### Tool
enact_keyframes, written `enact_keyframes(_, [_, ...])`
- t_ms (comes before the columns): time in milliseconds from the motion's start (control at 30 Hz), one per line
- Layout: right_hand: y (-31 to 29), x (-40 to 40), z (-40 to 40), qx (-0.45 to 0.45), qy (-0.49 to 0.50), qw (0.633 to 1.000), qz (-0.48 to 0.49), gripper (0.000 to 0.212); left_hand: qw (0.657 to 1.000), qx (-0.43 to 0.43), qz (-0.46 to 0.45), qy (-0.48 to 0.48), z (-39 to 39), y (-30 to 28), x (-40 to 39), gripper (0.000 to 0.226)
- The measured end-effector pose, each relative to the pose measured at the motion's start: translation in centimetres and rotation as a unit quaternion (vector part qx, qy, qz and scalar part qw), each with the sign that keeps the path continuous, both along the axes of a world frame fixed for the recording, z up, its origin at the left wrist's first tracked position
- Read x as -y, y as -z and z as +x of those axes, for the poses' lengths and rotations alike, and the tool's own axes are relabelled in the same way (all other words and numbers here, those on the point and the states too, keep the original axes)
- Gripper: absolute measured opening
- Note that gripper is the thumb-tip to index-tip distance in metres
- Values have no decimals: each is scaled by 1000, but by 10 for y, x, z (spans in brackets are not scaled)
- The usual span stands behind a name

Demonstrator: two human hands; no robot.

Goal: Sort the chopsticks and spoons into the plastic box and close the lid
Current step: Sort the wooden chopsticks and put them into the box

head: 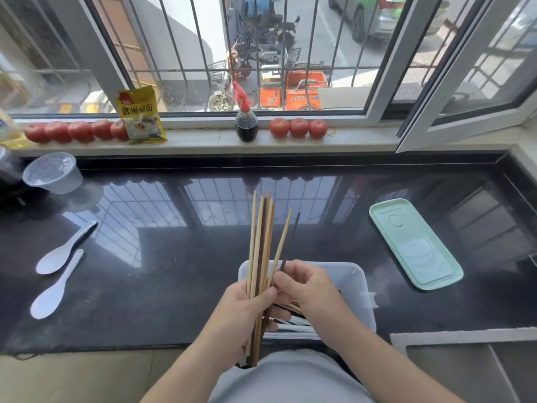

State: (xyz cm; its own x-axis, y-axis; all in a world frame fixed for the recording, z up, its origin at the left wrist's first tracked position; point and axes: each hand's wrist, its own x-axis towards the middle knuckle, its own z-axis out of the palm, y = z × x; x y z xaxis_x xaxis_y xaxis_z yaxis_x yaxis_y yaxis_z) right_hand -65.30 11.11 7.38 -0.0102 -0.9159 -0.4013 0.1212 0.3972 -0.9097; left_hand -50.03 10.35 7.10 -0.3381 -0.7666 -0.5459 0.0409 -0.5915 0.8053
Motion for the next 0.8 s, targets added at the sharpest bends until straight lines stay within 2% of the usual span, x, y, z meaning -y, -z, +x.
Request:
enact_keyframes(100, [-7, 13, -18, -5, 127, 990, -60, 18, 997, 24, 16, -65, 3, -1, 2, 14])
enact_keyframes(133, [-11, 18, -30, -42, 159, 982, -97, 19, 994, 31, 26, -100, 9, 1, 3, 14])
enact_keyframes(167, [-14, 22, -43, -108, 157, 972, -135, 17, 990, 35, 36, -134, 15, 3, 6, 13])
enact_keyframes(200, [-14, 26, -55, -190, 113, 960, -172, 16, 985, 37, 44, -166, 22, 6, 8, 14])
enact_keyframes(233, [-9, 29, -64, -281, 25, 940, -191, 15, 980, 36, 51, -191, 29, 8, 11, 14])
enact_keyframes(267, [1, 31, -69, -379, -95, 903, -181, 14, 975, 35, 57, -210, 35, 11, 13, 14])
enact_keyframes(333, [28, 33, -67, -539, -322, 771, -109, 17, 971, 32, 61, -227, 43, 14, 15, 12])
enact_keyframes(367, [44, 32, -61, -584, -391, 707, -79, 19, 972, 34, 60, -227, 45, 15, 16, 11])
enact_keyframes(400, [59, 31, -54, -611, -428, 663, -63, 20, 972, 40, 58, -223, 46, 15, 16, 11])
enact_keyframes(467, [82, 33, -39, -644, -457, 612, -53, 19, 974, 46, 52, -215, 44, 14, 14, 12])
enact_keyframes(567, [102, 38, -25, -654, -464, 595, -43, 19, 975, 46, 49, -212, 38, 12, 10, 13])
enact_keyframes(700, [111, 34, -21, -661, -421, 617, -71, 22, 974, 32, 61, -216, 33, 11, 5, 11])
enact_keyframes(767, [105, 30, -24, -638, -383, 666, -54, 26, 975, 34, 60, -211, 34, 12, 2, 16])
enact_keyframes(800, [101, 28, -26, -615, -346, 708, -36, 26, 976, 31, 61, -209, 35, 12, 1, 20])
